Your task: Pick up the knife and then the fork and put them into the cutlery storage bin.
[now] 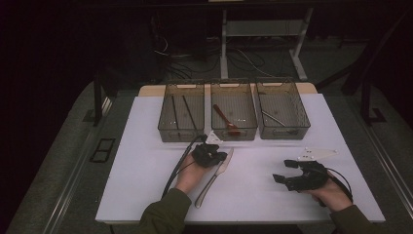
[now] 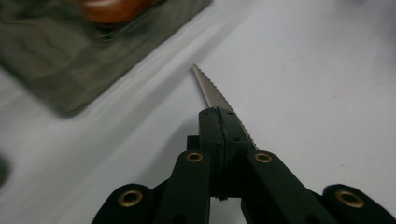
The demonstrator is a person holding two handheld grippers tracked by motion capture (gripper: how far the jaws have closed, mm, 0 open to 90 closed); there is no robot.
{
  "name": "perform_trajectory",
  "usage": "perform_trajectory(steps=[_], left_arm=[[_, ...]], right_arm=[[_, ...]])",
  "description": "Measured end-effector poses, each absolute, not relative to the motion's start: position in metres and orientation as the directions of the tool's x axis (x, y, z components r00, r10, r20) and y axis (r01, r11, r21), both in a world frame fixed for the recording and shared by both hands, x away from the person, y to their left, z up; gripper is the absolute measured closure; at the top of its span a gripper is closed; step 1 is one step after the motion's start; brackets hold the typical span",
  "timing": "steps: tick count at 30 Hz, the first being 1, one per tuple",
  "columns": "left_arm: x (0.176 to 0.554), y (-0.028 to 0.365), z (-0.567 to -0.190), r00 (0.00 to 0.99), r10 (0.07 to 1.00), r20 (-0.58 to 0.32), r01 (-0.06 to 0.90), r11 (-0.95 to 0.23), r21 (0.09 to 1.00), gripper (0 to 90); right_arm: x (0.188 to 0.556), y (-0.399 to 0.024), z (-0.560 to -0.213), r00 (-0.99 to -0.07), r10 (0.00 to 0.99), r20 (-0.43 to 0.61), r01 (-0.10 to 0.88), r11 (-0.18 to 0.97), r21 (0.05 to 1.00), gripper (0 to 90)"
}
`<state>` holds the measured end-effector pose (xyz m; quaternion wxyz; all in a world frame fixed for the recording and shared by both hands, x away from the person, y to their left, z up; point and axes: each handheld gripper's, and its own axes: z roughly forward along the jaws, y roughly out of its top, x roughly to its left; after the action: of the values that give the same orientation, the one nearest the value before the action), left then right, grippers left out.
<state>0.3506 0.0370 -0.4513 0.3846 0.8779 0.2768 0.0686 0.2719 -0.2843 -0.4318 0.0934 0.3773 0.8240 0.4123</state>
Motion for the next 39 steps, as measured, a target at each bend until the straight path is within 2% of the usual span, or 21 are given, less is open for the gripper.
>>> perform_trajectory(steps=[9, 12, 13, 19, 24, 27, 32, 39], left_arm=[[0.328, 0.004, -0.451, 0.933, 0.339, -0.119, 0.318, -0.626, 0.712, 89.2], [0.324, 0.002, -0.448, 0.94, 0.326, -0.098, 0.294, -0.634, 0.716, 88.8], [0.324, 0.004, -0.446, 0.938, 0.334, -0.091, 0.294, -0.631, 0.718, 84.5], [0.318, 0.056, -0.427, 0.937, 0.344, -0.062, 0.277, -0.622, 0.732, 68.5], [0.309, 0.098, -0.429, 0.935, 0.348, -0.07, 0.285, -0.619, 0.732, 64.5], [0.303, 0.111, -0.435, 0.938, 0.341, -0.061, 0.277, -0.63, 0.725, 64.4], [0.303, 0.105, -0.445, 0.95, 0.307, -0.059, 0.258, -0.666, 0.7, 65.8], [0.305, 0.103, -0.448, 0.96, 0.277, -0.033, 0.221, -0.682, 0.697, 75.4]], right_arm=[[0.272, -0.285, -0.43, -0.697, 0.698, 0.166, 0.543, 0.361, 0.758, 25.7], [0.272, -0.286, -0.43, -0.698, 0.697, 0.166, 0.542, 0.362, 0.758, 25.7], [0.272, -0.286, -0.43, -0.699, 0.696, 0.164, 0.542, 0.366, 0.757, 25.7], [0.272, -0.286, -0.428, -0.717, 0.674, 0.177, 0.534, 0.369, 0.761, 25.7], [0.274, -0.283, -0.423, -0.739, 0.639, 0.21, 0.543, 0.381, 0.749, 23.6], [0.275, -0.283, -0.42, -0.754, 0.613, 0.236, 0.547, 0.386, 0.743, 23.6], [0.276, -0.278, -0.42, -0.759, 0.604, 0.242, 0.554, 0.404, 0.728, 24.3], [0.278, -0.281, -0.419, -0.756, 0.599, 0.264, 0.564, 0.393, 0.726, 25.0]])
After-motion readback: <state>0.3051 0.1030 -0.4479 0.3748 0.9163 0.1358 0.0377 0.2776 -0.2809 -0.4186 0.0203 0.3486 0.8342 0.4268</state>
